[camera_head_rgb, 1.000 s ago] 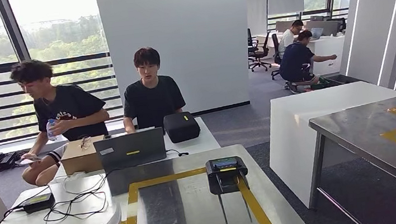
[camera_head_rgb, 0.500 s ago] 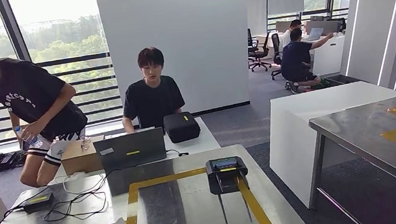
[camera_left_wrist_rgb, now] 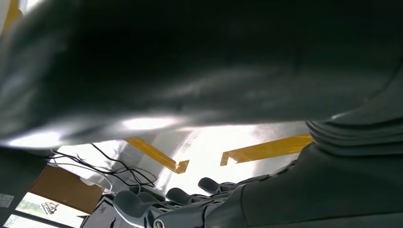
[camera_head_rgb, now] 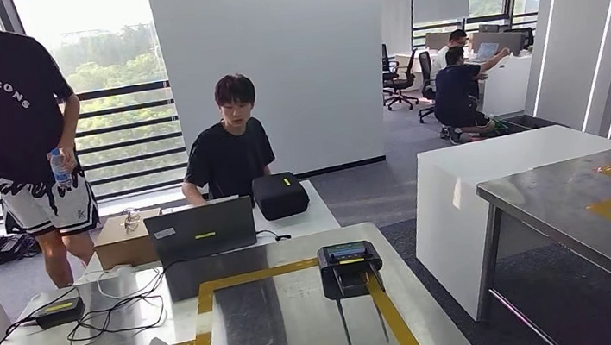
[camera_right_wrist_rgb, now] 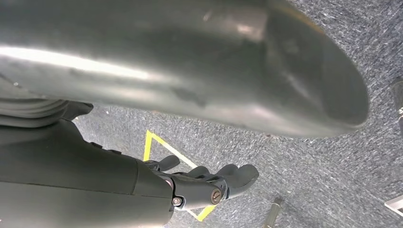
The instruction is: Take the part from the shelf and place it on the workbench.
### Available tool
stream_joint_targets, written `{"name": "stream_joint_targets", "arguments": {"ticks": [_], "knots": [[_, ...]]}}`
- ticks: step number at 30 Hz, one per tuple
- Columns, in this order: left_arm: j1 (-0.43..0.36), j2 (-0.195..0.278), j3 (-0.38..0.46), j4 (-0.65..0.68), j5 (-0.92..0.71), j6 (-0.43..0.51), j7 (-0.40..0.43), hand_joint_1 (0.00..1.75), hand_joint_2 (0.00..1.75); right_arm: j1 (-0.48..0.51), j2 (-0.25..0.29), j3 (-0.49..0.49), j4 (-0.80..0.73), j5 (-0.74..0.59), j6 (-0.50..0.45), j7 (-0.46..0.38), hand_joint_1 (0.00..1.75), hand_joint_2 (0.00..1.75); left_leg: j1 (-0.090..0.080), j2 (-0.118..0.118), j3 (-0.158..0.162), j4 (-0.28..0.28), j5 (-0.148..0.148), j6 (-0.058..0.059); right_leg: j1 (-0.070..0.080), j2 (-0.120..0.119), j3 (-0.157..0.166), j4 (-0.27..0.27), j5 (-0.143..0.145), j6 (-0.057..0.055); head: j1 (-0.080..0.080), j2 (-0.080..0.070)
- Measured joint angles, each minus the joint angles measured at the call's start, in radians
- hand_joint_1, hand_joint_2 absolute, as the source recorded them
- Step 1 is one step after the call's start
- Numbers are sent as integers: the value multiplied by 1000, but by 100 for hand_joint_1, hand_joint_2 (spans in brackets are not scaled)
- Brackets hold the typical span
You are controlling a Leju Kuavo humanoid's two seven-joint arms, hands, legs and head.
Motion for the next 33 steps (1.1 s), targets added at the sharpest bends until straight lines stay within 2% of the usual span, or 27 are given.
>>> {"name": "stream_joint_targets", "arguments": {"ticks": [12,16,22,27,33], "knots": [[3,4,1,1,-9,-1,-7,0,0,0,0,0,0,4,-4,11,0,0,0,0,0,0,0,0,0,-1,0,0,0,0,0,0],[4,5,2,1,-14,-31,15,0,0,0,0,0,0,6,-8,12,0,0,0,0,0,0,0,0,0,-1,0,0,0,0,0,0],[4,4,2,-1,-24,-70,-45,0,0,0,0,0,0,6,-11,17,0,0,0,0,0,0,0,0,0,0,0,0,0,0,0,0],[-29,2,2,-16,-12,-132,-74,0,0,0,0,0,0,5,-13,16,0,0,0,0,1,0,0,0,0,0,0,0,0,0,0,0],[-79,2,2,-36,-17,-128,-79,0,0,0,0,0,0,5,-16,16,0,0,0,0,1,0,0,0,0,0,1,0,0,0,0,0]]}}
